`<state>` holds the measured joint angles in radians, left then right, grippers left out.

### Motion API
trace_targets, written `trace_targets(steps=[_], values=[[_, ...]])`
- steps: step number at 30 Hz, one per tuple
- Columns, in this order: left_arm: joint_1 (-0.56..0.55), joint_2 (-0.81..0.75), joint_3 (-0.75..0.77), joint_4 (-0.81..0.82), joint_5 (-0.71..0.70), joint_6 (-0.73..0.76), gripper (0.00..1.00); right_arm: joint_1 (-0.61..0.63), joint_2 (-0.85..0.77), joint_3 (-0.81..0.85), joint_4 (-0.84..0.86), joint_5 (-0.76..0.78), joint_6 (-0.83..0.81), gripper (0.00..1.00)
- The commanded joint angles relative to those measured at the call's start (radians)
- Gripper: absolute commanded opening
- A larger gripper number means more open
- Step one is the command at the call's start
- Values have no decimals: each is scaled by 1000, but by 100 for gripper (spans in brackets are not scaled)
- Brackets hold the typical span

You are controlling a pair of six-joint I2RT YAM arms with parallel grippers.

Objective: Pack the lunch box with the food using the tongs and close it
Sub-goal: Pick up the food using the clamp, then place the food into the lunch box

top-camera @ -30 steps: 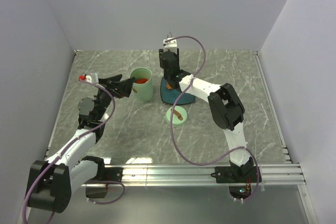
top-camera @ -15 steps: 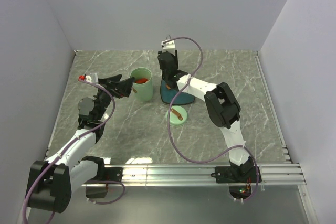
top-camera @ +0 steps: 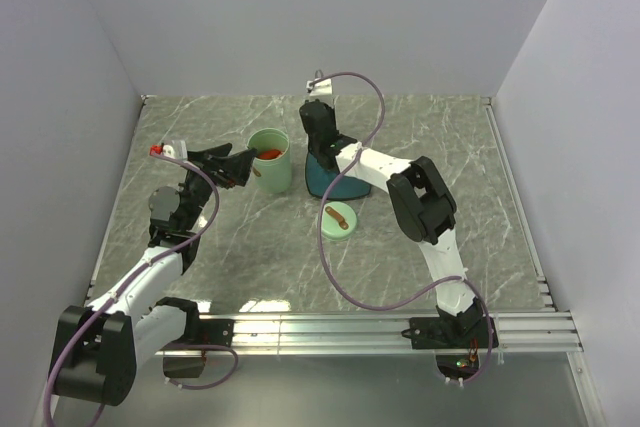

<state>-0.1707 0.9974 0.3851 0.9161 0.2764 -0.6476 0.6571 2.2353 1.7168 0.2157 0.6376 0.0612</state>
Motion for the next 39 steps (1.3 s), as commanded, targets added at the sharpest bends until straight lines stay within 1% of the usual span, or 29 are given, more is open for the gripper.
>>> trace_targets(steps=[1, 3, 9, 15, 16, 25, 28, 33, 39], values=[[7, -5, -3, 50, 24, -4, 99, -7, -49, 3, 48, 36, -11, 15], [7, -6, -3, 50, 23, -4, 99, -2, -68, -28, 63, 42, -17, 14], [8, -3, -3, 52, 26, -7, 99, 13, -144, -91, 94, 54, -40, 12], [10, -5, -3, 52, 27, -7, 99, 29, -193, -115, 111, 68, -52, 11], [10, -5, -3, 52, 27, -7, 99, 32, -200, -114, 109, 68, -79, 11], [10, 1, 0, 49, 27, -6, 99, 82, -270, -125, 142, 60, -136, 10], [11, 0, -2, 47, 24, -4, 100, 110, -299, -99, 136, 28, -159, 10], [11, -19, -6, 37, 7, -1, 99, 151, -351, -103, 174, -18, -185, 10], [13, -42, -14, 26, -8, 6, 99, 177, -379, -79, 186, -121, -163, 11]])
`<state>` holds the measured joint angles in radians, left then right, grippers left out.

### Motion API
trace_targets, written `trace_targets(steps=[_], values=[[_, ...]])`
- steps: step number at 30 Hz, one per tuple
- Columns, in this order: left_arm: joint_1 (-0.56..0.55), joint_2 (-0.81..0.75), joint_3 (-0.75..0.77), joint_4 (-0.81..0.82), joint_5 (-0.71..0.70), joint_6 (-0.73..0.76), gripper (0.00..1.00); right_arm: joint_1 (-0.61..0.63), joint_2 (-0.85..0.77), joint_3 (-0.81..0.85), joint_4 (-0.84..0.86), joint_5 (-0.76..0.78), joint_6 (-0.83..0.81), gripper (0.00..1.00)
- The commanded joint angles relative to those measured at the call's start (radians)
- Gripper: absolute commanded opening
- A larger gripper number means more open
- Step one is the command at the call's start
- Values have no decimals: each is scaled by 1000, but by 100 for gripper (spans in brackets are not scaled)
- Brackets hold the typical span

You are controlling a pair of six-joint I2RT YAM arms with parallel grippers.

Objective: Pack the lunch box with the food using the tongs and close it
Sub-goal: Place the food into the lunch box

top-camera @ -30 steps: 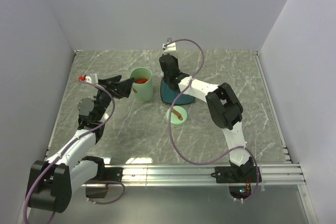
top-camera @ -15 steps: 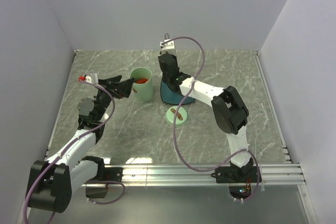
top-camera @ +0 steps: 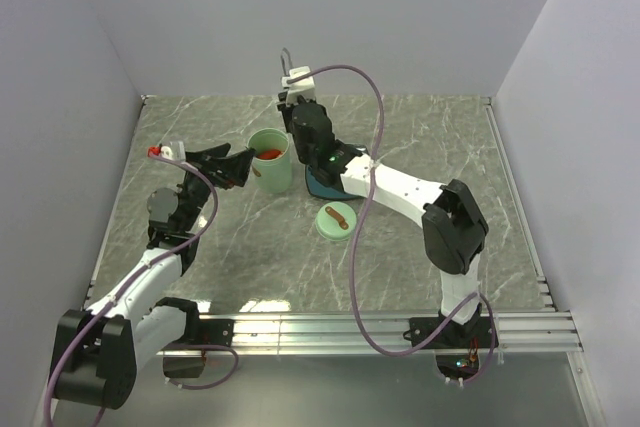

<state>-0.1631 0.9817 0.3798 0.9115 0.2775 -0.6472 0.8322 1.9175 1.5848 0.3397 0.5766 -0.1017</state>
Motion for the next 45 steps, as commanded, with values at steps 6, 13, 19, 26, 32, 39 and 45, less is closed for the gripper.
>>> trace_targets(steps=[6, 13, 19, 26, 32, 39, 45], values=[[7, -26, -9, 29, -11, 8, 99, 15, -38, 112, 59, -168, 30, 11], [8, -31, -10, 27, -12, 8, 99, 19, 18, 207, 18, -254, 63, 11], [8, -34, -10, 24, -14, 11, 99, 22, 57, 251, -21, -277, 73, 14], [10, -29, -9, 27, -9, 11, 99, 22, 89, 288, -54, -288, 73, 24], [10, -29, -9, 29, -11, 11, 100, 22, 92, 290, -44, -294, 69, 33], [11, -26, -9, 29, -11, 12, 99, 22, 103, 299, -33, -300, 69, 43], [11, -29, -9, 27, -14, 14, 99, 22, 120, 314, -36, -293, 66, 47]])
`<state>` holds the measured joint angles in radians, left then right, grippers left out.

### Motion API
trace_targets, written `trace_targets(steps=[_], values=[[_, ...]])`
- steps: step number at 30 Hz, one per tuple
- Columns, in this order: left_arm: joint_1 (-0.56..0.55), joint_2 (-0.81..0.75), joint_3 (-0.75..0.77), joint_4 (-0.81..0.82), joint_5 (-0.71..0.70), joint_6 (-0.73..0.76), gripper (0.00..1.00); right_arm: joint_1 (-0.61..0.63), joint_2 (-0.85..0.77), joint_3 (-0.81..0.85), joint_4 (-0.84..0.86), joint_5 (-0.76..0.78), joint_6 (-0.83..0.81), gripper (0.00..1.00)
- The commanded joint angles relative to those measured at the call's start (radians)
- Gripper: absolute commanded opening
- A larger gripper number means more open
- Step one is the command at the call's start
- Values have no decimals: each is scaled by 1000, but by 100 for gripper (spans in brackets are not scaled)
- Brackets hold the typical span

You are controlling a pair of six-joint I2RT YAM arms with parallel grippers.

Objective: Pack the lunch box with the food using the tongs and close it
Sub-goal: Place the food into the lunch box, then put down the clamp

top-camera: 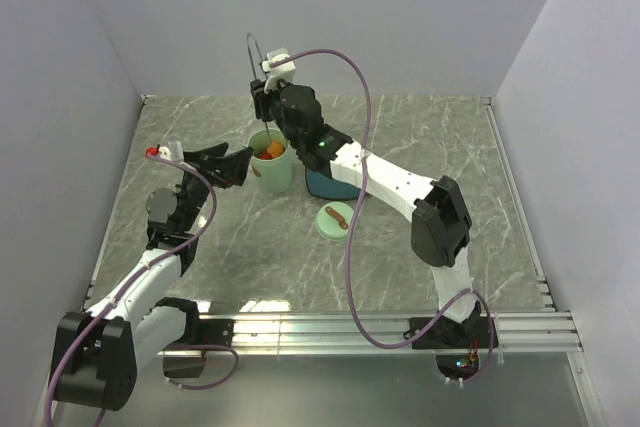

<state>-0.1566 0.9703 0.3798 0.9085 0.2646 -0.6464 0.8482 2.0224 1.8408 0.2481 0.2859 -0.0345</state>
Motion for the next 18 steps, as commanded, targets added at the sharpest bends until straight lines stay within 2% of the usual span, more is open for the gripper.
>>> trace_targets(steps=[1, 10, 15, 18], values=[[5, -16, -9, 32, -2, 13, 100, 6, 10, 57, 59, 1, -1, 47], [5, -18, -10, 30, 1, 11, 99, -4, -94, -81, 118, 55, -18, 46], [6, -21, -10, 29, 1, 11, 99, -37, -192, -247, 146, 116, -18, 46], [8, -13, -7, 30, 8, 10, 99, -73, -308, -382, 172, 153, -4, 46]])
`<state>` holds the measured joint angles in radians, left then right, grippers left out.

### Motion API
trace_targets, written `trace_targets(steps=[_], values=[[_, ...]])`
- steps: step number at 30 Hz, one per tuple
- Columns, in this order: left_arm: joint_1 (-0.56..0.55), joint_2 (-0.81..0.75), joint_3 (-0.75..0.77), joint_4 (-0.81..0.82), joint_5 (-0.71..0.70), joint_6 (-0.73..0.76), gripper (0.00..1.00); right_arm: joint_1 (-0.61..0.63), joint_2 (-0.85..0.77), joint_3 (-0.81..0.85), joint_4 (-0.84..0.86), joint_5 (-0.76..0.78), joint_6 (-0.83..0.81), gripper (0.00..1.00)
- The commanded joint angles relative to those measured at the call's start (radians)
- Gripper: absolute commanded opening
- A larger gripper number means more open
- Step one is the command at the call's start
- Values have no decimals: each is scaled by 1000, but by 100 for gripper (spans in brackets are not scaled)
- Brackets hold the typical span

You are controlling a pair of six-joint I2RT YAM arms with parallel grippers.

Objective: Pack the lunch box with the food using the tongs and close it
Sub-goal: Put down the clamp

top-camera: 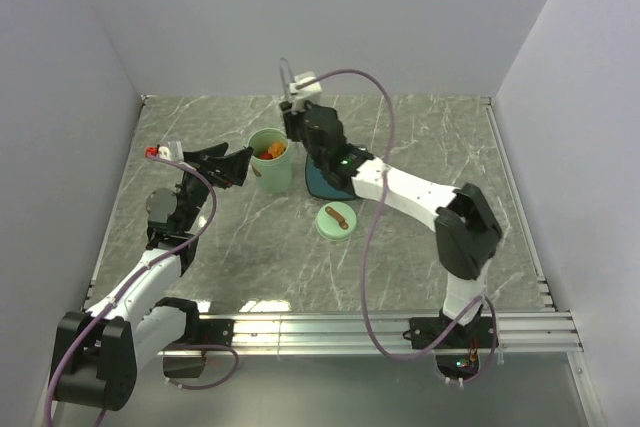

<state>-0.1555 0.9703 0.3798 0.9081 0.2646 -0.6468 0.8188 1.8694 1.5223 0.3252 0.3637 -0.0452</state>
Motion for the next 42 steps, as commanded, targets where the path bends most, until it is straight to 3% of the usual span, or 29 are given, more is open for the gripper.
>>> trace_targets(steps=[1, 14, 25, 29, 34, 42], values=[[7, -12, -5, 31, 8, 9, 99, -52, -182, -98, 94, 84, 10, 46], [20, -28, -2, -8, -27, 30, 99, -185, -539, -548, -116, 170, 133, 47], [39, -28, -2, -11, -13, 27, 99, -285, -702, -677, -457, 161, 297, 48], [43, -36, -2, -14, -14, 26, 99, -359, -691, -692, -491, 38, 334, 49], [50, -39, -4, -20, -21, 30, 99, -452, -564, -659, -523, -107, 332, 49], [57, -41, -9, -20, -24, 30, 99, -517, -353, -530, -541, -207, 297, 49]])
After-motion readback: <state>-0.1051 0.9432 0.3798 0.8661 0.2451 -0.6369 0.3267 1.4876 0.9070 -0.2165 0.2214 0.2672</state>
